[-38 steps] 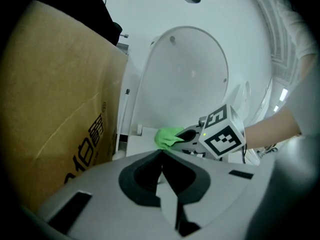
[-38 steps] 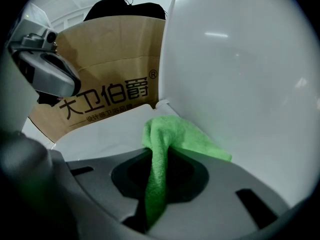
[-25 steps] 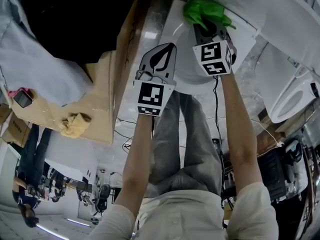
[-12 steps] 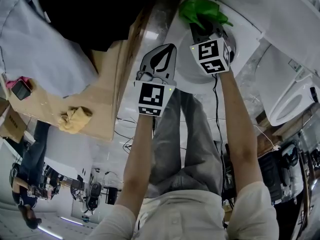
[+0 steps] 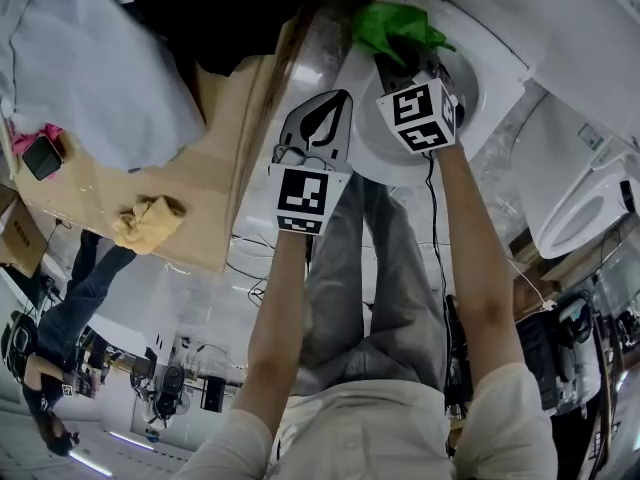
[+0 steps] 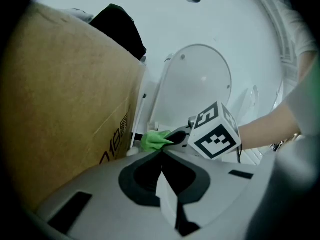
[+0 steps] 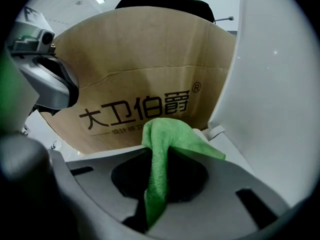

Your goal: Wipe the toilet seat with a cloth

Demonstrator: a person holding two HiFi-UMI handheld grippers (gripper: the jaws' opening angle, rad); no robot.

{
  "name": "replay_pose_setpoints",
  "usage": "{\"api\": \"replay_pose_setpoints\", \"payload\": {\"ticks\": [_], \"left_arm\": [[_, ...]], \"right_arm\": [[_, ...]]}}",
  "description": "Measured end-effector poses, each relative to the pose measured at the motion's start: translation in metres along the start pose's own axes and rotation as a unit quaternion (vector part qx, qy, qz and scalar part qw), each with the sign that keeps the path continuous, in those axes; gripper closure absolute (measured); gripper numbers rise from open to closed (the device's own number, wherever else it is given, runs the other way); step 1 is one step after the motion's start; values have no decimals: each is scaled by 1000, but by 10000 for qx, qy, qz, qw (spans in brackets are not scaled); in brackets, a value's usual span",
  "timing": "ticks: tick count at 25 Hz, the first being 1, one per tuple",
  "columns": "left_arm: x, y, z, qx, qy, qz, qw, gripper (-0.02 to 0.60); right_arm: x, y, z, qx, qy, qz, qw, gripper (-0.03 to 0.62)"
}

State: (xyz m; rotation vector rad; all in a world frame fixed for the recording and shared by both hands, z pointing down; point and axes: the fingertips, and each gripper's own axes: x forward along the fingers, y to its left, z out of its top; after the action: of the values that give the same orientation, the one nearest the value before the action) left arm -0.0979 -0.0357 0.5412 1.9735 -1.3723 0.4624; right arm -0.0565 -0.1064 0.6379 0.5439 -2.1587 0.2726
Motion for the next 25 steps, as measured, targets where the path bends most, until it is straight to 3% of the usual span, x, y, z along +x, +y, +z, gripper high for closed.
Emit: {"api": "replay_pose_setpoints", "payload": {"ticks": [12, 19, 25], "left_arm": [[-38, -17, 19, 105, -319, 281, 9990, 569], [-82, -64, 63, 446, -537, 214, 9973, 569], [-129, -121, 120, 836, -832, 52, 9930, 569]], "right_arm": [[-73, -2, 28, -7, -553, -212, 9982, 549], [-180, 2, 53, 228, -1054, -540, 9927, 549], [-292, -4, 94, 418, -1739, -923, 9795, 549]]}}
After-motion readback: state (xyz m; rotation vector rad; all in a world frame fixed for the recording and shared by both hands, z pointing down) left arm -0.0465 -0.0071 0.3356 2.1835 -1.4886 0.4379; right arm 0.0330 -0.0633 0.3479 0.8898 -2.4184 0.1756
